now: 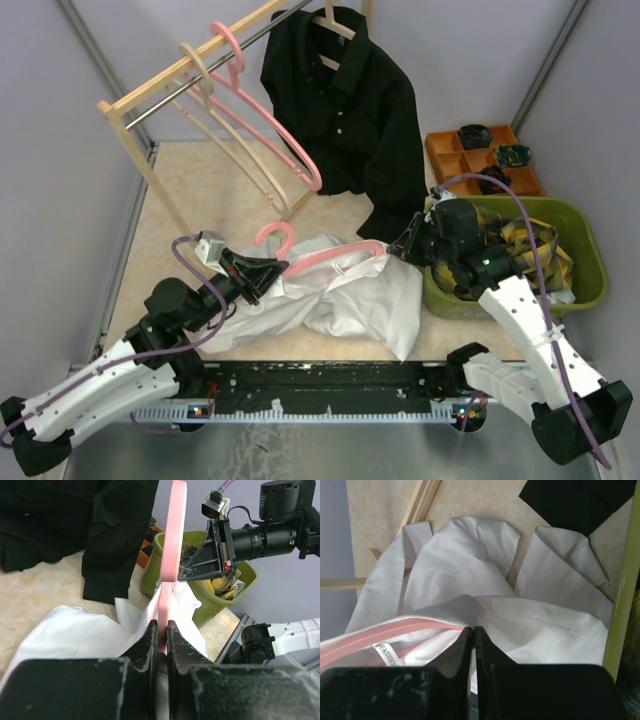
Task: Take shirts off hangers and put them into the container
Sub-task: Remove the shirt from the hanger.
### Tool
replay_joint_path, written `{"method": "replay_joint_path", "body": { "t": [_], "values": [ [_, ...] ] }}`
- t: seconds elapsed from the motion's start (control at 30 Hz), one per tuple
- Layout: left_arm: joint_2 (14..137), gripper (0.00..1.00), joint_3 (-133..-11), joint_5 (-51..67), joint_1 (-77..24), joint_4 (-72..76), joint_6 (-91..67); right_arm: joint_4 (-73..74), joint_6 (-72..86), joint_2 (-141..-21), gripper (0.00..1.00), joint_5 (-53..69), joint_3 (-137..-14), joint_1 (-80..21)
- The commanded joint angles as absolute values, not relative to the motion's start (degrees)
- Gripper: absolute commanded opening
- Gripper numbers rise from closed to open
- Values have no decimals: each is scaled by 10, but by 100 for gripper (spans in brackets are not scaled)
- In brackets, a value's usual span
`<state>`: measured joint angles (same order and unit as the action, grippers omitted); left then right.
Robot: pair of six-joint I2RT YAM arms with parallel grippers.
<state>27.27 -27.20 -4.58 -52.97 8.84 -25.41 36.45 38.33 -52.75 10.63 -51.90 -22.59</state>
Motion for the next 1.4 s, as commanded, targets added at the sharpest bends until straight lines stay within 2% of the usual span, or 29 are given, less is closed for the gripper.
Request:
{"method": "replay_joint_path", "body": {
  "t": [0.0, 0.23, 0.43, 0.57, 0.6, 0.67, 0.73, 0.8, 0.93, 1.17, 1.3, 1.37],
  "values": [
    [262, 0, -290, -15, -527, 121, -242, 345, 418, -531, 2, 44, -561, -220],
    [239, 0, -291, -20, -527, 120, -238, 375, 400, -587, 3, 28, -535, -219],
    [217, 0, -276, -61, -527, 125, -243, 335, 389, -581, 12, 100, -503, -219],
    [220, 0, -274, -68, -527, 127, -244, 294, 347, -551, 37, 194, -498, -219],
    [223, 0, -276, -66, -527, 125, -244, 287, 342, -528, 45, 196, -496, -219],
    [232, 0, -279, -63, -527, 123, -243, 279, 327, -490, 67, 178, -493, -219],
    [238, 0, -279, -55, -527, 125, -241, 272, 301, -455, 82, 167, -490, -219],
    [245, 0, -280, -41, -526, 132, -237, 261, 260, -423, 91, 171, -488, -219],
    [270, 0, -292, 11, -527, 135, -220, 263, 150, -382, 99, 175, -510, -219],
    [309, 0, -322, 84, -527, 135, -225, 371, 14, -431, 99, 222, -601, -219],
    [302, 0, -324, 88, -527, 139, -228, 457, -68, -479, 99, 340, -639, -219],
    [302, 0, -329, 99, -527, 135, -227, 477, -92, -485, 99, 335, -642, -219]
  ]
}}
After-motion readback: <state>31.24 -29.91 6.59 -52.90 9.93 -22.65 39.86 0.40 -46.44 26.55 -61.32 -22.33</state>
